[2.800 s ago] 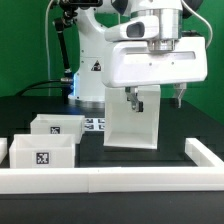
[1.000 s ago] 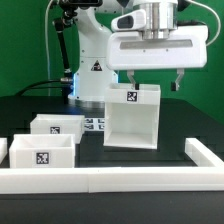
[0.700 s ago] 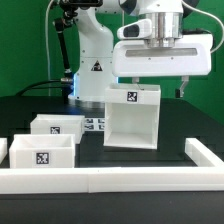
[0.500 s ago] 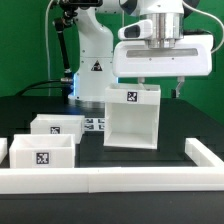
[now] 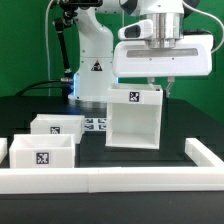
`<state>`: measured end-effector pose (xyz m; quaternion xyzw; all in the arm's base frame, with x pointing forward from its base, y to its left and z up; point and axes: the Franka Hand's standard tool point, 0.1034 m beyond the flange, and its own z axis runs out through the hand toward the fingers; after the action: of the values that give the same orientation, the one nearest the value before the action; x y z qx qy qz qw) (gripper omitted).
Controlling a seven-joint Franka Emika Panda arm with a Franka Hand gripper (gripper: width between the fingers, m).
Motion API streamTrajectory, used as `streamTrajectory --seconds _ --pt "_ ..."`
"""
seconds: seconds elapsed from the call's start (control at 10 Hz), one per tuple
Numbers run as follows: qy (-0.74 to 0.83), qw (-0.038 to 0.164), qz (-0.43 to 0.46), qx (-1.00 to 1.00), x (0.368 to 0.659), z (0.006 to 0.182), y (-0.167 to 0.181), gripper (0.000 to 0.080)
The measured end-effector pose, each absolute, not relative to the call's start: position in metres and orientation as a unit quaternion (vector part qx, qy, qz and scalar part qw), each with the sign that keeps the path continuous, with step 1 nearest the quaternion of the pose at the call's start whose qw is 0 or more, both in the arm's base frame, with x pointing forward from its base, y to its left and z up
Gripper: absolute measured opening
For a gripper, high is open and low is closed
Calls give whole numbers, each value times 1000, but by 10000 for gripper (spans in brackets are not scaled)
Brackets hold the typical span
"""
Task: Assemble drawer
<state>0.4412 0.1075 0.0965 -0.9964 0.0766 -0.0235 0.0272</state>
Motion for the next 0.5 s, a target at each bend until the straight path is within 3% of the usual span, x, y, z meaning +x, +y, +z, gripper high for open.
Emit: streamTrajectory --seconds 0.5 --pt "76 27 -24 -996 441 96 107 36"
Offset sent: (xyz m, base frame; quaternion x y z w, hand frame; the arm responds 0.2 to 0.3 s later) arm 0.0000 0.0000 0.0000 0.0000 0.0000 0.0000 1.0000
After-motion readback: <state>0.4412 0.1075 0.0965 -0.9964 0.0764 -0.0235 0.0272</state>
